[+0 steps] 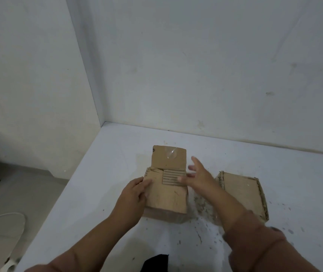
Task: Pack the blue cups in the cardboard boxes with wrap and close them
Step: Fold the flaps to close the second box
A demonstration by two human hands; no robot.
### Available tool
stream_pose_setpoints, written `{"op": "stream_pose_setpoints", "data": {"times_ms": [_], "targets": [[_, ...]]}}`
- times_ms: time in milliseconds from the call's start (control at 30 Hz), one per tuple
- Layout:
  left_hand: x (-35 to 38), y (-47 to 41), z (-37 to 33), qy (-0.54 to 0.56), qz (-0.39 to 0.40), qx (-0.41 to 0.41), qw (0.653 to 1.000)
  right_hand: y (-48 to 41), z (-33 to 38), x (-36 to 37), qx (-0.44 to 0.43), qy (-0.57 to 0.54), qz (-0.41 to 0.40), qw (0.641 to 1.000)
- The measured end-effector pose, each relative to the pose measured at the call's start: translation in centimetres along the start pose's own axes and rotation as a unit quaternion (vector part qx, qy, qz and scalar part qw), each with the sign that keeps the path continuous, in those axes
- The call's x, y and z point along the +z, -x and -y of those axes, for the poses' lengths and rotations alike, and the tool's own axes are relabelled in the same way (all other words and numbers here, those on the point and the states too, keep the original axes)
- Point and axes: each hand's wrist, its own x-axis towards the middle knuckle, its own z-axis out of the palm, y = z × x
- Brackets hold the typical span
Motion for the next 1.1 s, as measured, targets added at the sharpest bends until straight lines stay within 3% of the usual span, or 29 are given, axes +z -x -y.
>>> {"op": "stream_pose_setpoints", "data": {"times_ms": [67,133,200,300,367,467,567,700,833,1100], "targets": [[0.3,0.2,0.0,0.004,0.005,-0.001,1.0,-1.3,1.4,0.0,-0.016,-0.086,-0.044,0.995],[0.5,0.3,0.1,0.014,0.008,0.001,1.0,-1.6,2.4,-0.1,-0.069,-0.08,-0.079,0.991],[0.3,0.2,0.3,0.026,0.01,0.002,1.0,-0.4,2.6,-0.2,-0.169,0.012,-0.087,0.982],[0.3,0.1,0.7,0.059,0.004,0.001,0.998,2.1,0.9,0.4,-0.293,0.218,-0.054,0.929],[0.2,0.3,0.5,0.107,-0.003,-0.013,0.994,3.3,-0.2,1.0,-0.314,0.321,-0.044,0.893],[0.3,0.3,0.5,0.124,-0.001,0.002,0.992,4.2,-1.2,2.0,-0.336,0.357,-0.079,0.868],[0.5,-0.1,0.6,0.067,0.034,0.007,0.997,4.4,-1.3,3.0,-0.286,0.31,-0.081,0.903],[1.0,-0.5,-0.3,0.102,-0.016,-0.024,0.994,4.2,-1.6,5.6,-0.165,0.227,-0.167,0.945],[2.0,-1.2,-1.5,0.106,-0.036,-0.092,0.989,3.7,-1.8,7.2,-0.038,0.148,-0.145,0.978],[2.3,-2.5,-1.0,0.111,-0.022,-0.096,0.989,2.7,-1.9,6.8,0.018,0.034,-0.128,0.991]]}}
